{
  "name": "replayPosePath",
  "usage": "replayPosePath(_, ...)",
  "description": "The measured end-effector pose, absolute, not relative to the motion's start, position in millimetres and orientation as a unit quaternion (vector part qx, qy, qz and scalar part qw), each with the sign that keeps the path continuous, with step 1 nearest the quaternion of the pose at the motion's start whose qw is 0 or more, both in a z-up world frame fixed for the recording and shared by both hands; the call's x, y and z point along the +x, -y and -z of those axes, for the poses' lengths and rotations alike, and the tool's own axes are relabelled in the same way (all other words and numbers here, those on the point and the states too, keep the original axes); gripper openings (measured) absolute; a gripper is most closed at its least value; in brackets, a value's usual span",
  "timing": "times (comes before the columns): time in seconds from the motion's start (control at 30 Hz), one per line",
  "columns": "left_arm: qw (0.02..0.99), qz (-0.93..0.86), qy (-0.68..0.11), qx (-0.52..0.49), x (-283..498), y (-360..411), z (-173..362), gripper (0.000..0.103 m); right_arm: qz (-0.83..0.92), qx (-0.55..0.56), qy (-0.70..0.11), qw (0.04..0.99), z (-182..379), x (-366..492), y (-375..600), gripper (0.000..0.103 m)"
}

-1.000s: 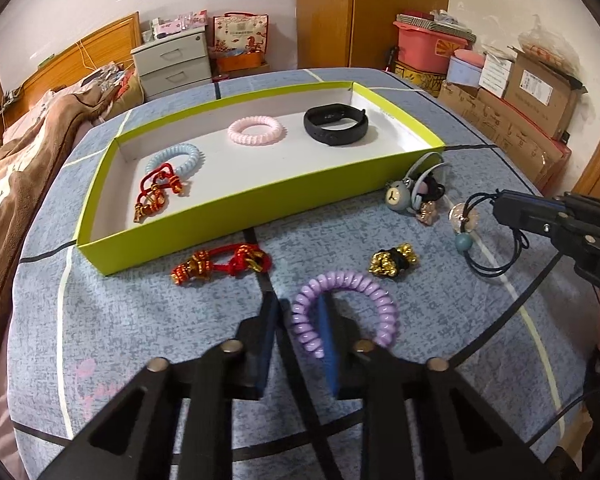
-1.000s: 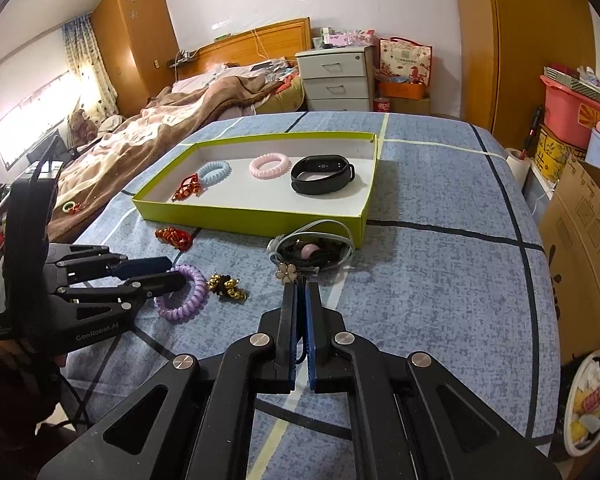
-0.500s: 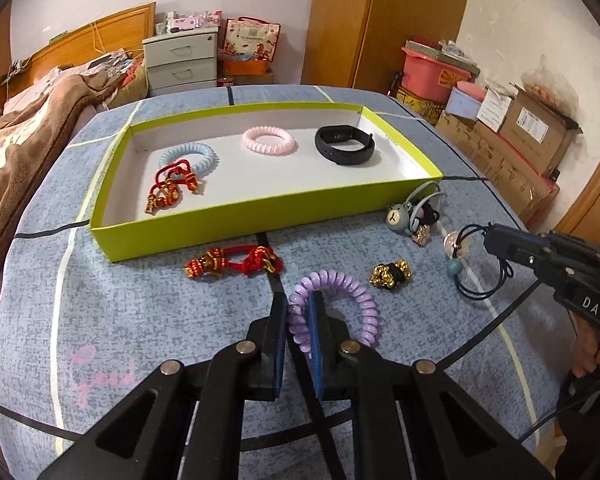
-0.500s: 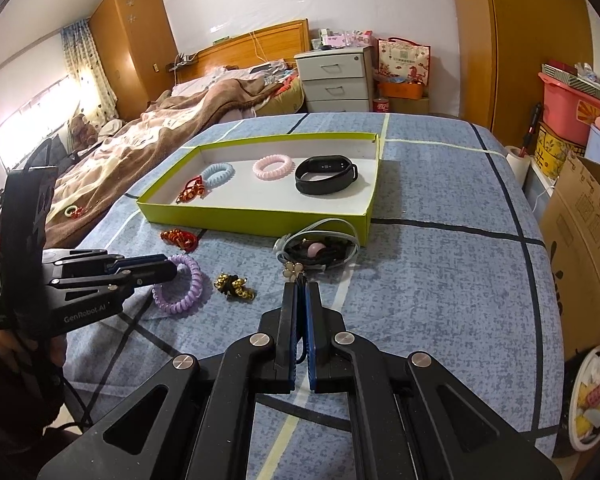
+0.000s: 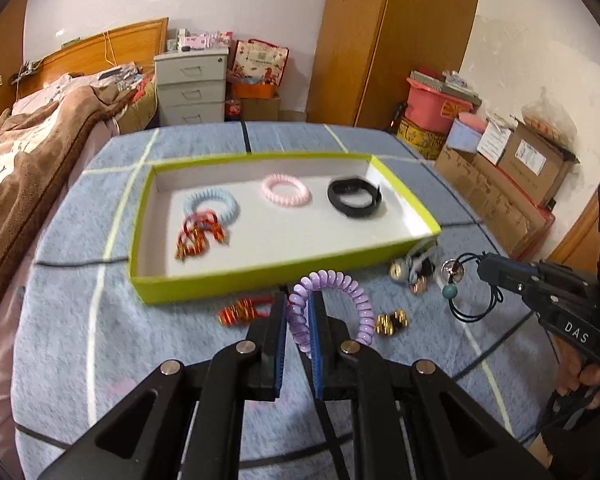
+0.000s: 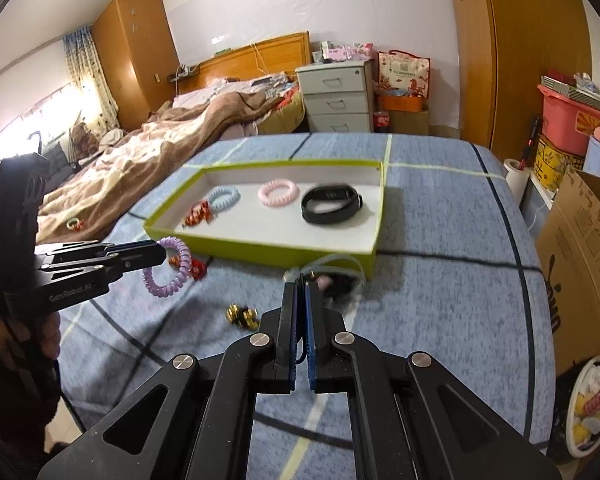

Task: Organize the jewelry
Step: 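Carry purple coil toward green box with left while right carries black cord, then lower purple coil into green box with left while right releases black cord there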

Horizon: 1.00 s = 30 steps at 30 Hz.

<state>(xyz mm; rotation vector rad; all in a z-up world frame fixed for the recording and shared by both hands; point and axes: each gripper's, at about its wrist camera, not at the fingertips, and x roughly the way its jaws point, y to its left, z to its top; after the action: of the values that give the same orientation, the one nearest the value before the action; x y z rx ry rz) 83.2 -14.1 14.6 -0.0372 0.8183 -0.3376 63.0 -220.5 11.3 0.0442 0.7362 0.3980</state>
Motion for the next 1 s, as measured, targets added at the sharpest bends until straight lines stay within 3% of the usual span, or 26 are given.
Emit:
replayPosePath(0.4, 0.908, 0.161, -0.387, -0.016, 129.6, 10.9, -28.7, 0.011, -0.181, 0.032, -0.343, 0.921, -26.8, 112.7, 207.7, 0.004)
replayPosePath(1.0, 0.886, 0.156, -0.435, -0.036, 177.9, 15.4, 10.2, 0.011, -0.195, 0.027, -0.405, 0.893, 11.4, 165.5, 190.6, 0.004)
